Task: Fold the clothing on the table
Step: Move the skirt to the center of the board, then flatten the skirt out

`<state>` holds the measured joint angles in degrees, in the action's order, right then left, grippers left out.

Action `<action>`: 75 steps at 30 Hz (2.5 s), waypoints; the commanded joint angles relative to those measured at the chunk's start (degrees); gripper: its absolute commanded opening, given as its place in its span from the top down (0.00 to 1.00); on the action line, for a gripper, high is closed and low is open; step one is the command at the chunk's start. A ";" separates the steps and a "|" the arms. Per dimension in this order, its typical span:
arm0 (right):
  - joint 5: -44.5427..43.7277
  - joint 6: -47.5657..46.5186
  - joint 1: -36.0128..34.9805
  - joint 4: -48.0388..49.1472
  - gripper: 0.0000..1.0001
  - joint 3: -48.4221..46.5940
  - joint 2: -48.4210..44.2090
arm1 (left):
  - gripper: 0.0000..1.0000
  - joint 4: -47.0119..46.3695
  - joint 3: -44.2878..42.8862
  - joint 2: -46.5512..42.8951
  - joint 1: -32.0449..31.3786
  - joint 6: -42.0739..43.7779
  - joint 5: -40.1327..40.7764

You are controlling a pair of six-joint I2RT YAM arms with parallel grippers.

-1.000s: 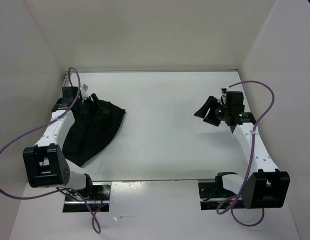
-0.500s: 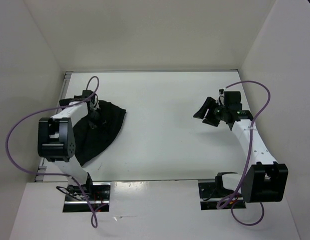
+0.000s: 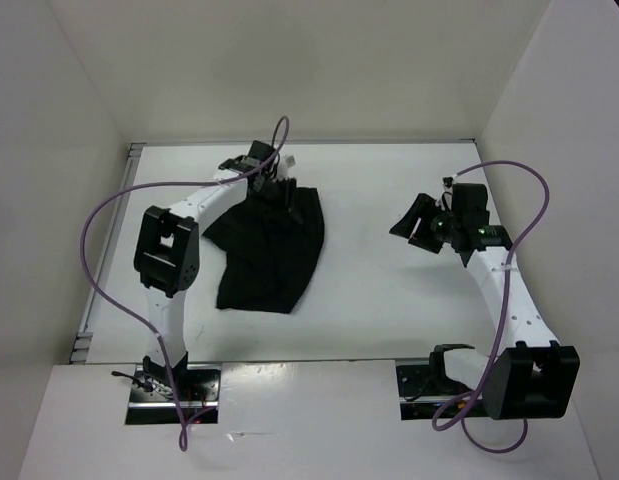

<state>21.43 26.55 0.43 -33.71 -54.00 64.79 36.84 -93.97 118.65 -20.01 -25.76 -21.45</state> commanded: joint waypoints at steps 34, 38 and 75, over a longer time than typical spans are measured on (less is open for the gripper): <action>0.89 1.32 -22.31 2.86 0.39 -12.89 19.32 | 0.51 4.21 -12.26 7.82 1.28 -0.87 16.18; 0.37 0.79 -22.31 2.86 0.39 -12.89 19.32 | 0.46 4.21 -21.24 8.18 1.29 -0.35 14.86; -14.31 -26.19 -31.62 3.47 0.41 -41.10 53.59 | 0.29 -1.77 15.75 -21.53 3.40 -7.90 6.60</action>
<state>7.68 2.39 -29.52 -31.94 -92.68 116.68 35.59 -78.70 99.07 -17.02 -33.43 -14.85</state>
